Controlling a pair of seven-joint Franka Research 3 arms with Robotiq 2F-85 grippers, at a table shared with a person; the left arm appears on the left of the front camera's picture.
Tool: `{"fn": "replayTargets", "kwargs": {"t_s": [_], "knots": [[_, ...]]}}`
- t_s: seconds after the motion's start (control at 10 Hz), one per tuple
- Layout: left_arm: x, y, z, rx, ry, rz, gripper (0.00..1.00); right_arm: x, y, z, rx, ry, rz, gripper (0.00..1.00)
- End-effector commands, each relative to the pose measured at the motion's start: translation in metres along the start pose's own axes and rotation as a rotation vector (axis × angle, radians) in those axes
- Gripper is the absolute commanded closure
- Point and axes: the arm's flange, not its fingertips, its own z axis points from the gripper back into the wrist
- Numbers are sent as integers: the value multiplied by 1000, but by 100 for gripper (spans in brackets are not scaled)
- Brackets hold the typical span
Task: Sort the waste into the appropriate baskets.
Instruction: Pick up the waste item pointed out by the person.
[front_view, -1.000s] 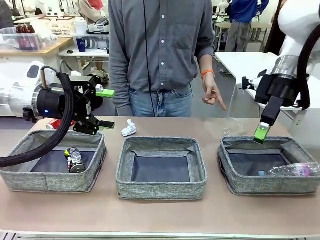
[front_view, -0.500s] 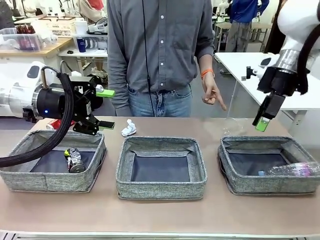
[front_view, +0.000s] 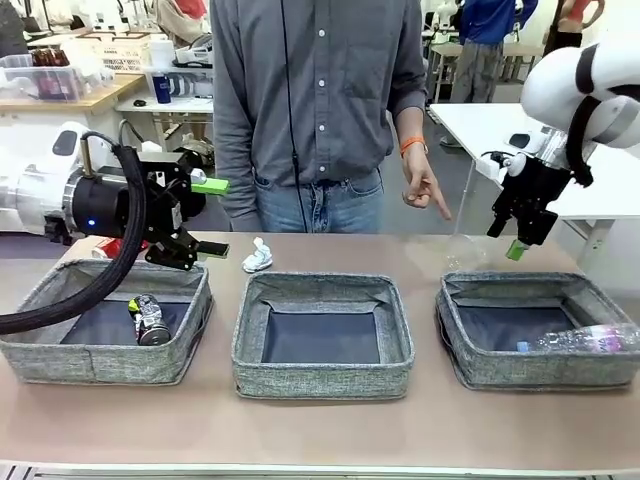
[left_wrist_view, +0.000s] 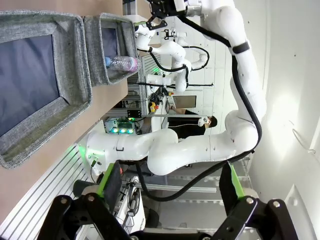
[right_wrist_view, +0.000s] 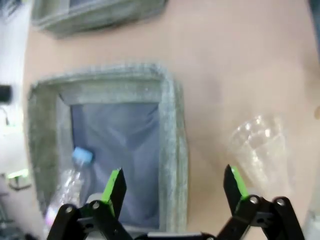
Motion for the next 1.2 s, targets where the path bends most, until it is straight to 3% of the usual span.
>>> {"fn": "replayTargets", "kwargs": {"t_s": [0.0,0.1,0.2,0.3,0.7,0.9,1.1], "knots": [[0,-3,-1,-2,-8,9,0,9,11,3,-8,104,36,0],[0,-3,-1,-2,-8,9,0,9,11,3,-8,104,36,0],[0,-3,-1,-2,-8,9,0,-4,-3,0,3,-5,-3,0],[0,-3,-1,-2,-8,9,0,-3,-4,3,-49,39,15,0],[0,-3,-1,-2,-8,9,0,-13,-62,-1,-330,41,72,0],[0,-3,-1,-2,-8,9,0,-15,-88,-12,-328,82,145,0],[0,-3,-1,-2,-8,9,0,-21,-105,-26,-243,123,192,0]]}}
